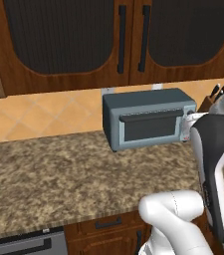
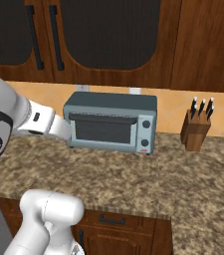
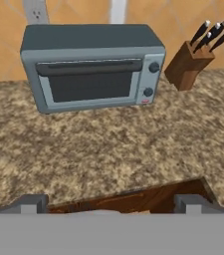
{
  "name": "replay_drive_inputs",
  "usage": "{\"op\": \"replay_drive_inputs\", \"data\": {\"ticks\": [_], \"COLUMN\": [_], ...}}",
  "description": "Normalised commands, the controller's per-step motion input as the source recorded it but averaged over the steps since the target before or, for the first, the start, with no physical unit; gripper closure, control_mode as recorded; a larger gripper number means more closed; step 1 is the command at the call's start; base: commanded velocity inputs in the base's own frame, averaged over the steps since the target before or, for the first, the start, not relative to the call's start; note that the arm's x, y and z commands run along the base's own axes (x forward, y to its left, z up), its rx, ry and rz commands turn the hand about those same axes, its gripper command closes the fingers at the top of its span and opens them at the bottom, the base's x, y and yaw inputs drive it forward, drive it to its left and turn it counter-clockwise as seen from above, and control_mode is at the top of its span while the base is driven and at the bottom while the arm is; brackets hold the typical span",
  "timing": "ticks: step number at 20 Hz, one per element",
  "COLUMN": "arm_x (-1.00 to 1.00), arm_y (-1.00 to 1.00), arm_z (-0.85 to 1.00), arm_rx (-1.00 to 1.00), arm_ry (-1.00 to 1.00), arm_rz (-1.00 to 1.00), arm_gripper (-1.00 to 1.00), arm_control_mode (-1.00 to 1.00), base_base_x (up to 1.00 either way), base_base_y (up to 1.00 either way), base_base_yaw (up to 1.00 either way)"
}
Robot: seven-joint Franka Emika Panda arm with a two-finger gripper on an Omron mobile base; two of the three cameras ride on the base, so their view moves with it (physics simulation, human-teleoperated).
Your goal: Pick up the kebab skewer and baguette bread, and place them inside the toaster oven. Close the toaster oven door and start by setting the timer.
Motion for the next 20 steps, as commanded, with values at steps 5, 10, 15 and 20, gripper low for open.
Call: {"op": "replay_drive_inputs", "data": {"ticks": [5,10,15,20], "arm_x": [-0.09,0.03,0.22,0.26], "arm_y": [-0.99,-0.74,-0.36,-0.34], "arm_z": [-0.06,-0.29,-0.45,-0.43], "arm_rx": [0.07,0.04,0.0,0.0], "arm_ry": [-0.08,-0.19,-0.28,-0.23], "arm_rz": [0.0,0.05,0.09,0.1], "arm_gripper": [-1.0,-1.0,-1.0,-1.0], "arm_control_mode": [-1.0,-1.0,-1.0,-1.0], "base_base_x": [0.0,0.0,0.0,0.0], "base_base_y": [0.0,0.0,0.0,0.0], "base_base_yaw": [0.0,0.0,0.0,0.0]}}
